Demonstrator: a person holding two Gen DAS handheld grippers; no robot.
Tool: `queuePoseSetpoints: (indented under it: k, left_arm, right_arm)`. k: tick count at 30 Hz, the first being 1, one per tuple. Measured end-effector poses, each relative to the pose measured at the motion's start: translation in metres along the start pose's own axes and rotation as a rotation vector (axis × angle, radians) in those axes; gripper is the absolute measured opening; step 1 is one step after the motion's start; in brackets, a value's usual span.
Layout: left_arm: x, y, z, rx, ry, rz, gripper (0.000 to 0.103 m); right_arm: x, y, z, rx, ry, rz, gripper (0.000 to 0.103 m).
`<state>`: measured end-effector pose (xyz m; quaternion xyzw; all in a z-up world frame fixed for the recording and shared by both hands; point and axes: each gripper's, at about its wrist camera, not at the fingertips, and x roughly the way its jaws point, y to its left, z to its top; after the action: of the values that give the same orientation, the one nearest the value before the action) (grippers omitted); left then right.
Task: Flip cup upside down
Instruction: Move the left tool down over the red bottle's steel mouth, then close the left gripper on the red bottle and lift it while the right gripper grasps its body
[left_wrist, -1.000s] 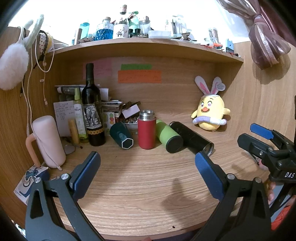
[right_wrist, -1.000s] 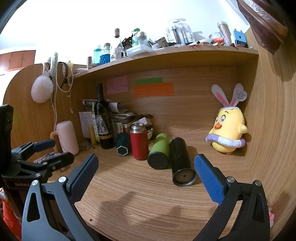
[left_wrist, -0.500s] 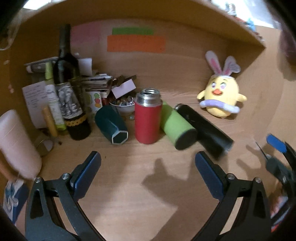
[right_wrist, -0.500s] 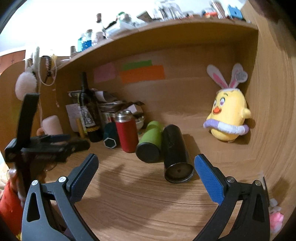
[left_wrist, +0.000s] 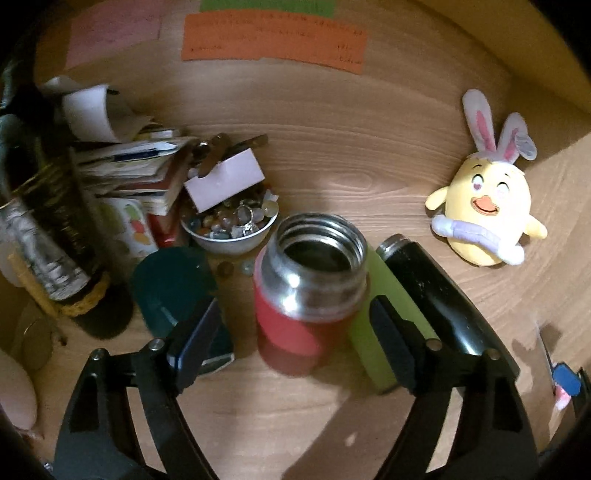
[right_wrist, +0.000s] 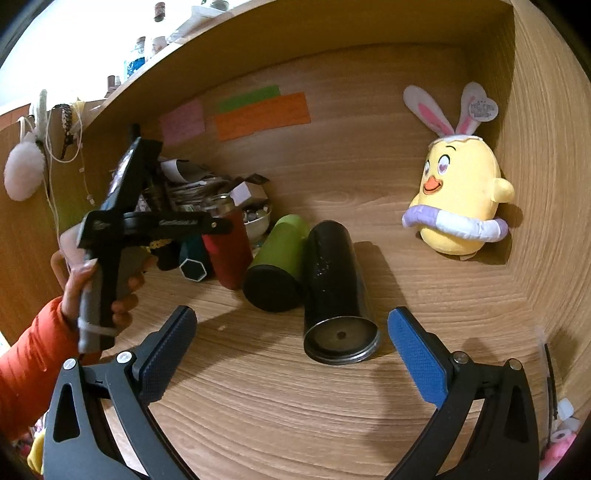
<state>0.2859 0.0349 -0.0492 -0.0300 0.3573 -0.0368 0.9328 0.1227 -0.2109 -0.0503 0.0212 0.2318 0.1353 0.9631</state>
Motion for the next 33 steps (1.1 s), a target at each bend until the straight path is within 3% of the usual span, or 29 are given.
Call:
queuePoseSetpoints:
  k: [3,11,21,33]
  left_arm:
    - [0.013,-0.003,0.003,0.004,0.025,-0.013,0.065]
    - [0.009,-0.013,0.001,0.037,0.008,0.032,0.061]
    - [-0.038,-0.020,-0.035,0.070,0.085,-0.081,0.061]
    - [-0.106,-0.043,-0.096,0.053,0.175,-0.318,0.061]
  right_arm:
    - [0.003,-0.004,-0.002,0.009,0.010,-0.001,0.103]
    - [0.003,-0.007,-0.006,0.022,0.021,0.006,0.103]
    - [-0.002,0.014,-0.017,-0.032,0.042,0.068,0.103]
    - [-0.004,0.055,-0.053,-0.104,0.114,0.197,0.103]
